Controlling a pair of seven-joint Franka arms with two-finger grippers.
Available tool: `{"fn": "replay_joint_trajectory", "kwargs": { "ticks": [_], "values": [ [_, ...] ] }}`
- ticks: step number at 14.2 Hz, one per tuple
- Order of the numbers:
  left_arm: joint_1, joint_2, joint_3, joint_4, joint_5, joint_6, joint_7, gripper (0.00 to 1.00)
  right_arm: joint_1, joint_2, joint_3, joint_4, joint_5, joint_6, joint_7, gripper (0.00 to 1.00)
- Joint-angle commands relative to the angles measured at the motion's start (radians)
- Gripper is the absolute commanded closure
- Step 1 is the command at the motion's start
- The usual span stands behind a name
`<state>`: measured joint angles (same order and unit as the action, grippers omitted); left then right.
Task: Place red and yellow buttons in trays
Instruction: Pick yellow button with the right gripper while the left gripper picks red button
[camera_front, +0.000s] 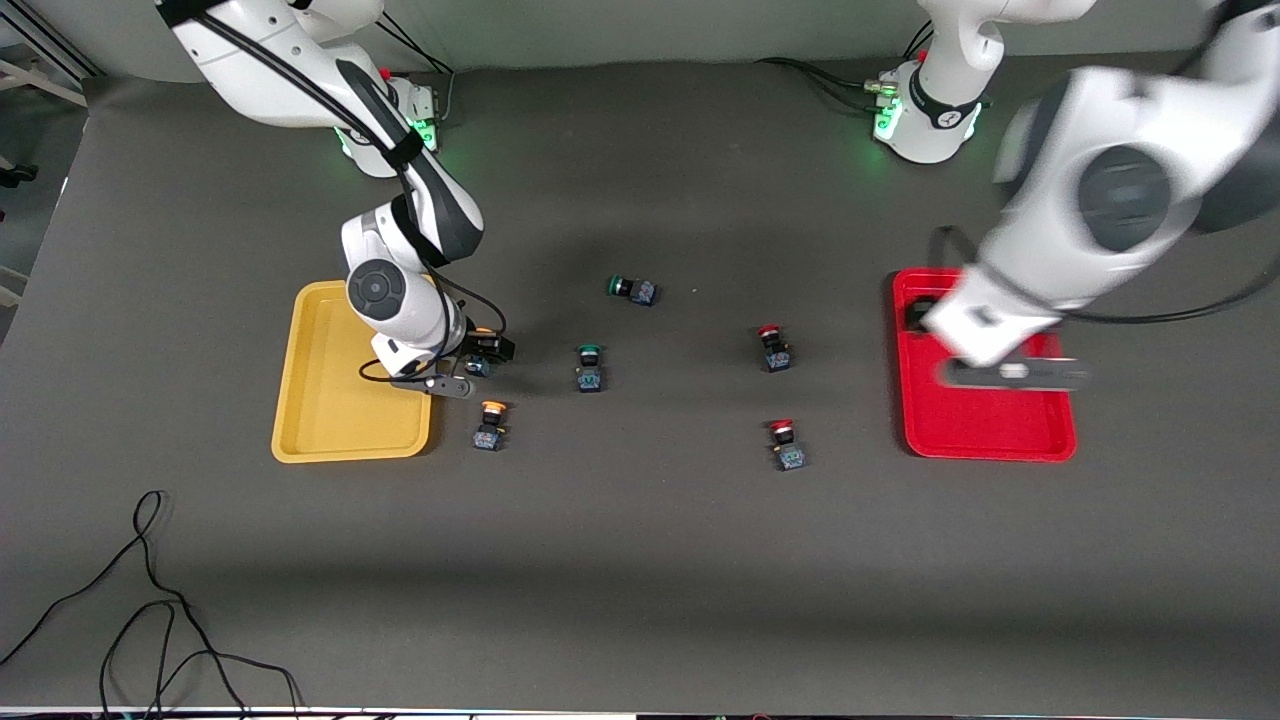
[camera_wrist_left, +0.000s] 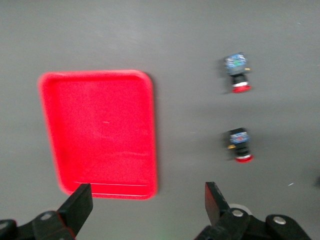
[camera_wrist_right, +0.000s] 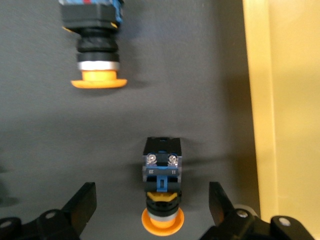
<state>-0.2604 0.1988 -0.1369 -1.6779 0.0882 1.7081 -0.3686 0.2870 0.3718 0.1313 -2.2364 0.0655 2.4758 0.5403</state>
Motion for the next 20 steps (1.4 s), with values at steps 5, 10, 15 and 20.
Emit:
{"fn": "replay_joint_trajectory", "kwargs": {
  "ticks": [5, 10, 15, 20],
  "values": [
    [-0.169, 0.053, 0.01, -0.296, -0.07, 0.391, -0.197, 0.01, -0.022, 0.012, 0.008, 0.007, -0.007, 0.011, 0.026, 0.89],
    [-0.195, 0.186, -0.004, -0.384, -0.073, 0.648, -0.28, 0.08, -0.052, -0.034, 0.002, 0.021, -0.009, -0.039, 0.015, 1.0],
    [-0.2, 0.283, -0.009, -0.422, -0.073, 0.806, -0.316, 0.26, -0.112, -0.191, -0.085, 0.044, -0.009, -0.267, -0.173, 1.0],
    [-0.195, 0.248, -0.015, -0.456, -0.073, 0.811, -0.374, 1.0, -0.114, -0.157, -0.232, -0.077, -0.007, -0.16, -0.349, 0.1]
  ]
}}
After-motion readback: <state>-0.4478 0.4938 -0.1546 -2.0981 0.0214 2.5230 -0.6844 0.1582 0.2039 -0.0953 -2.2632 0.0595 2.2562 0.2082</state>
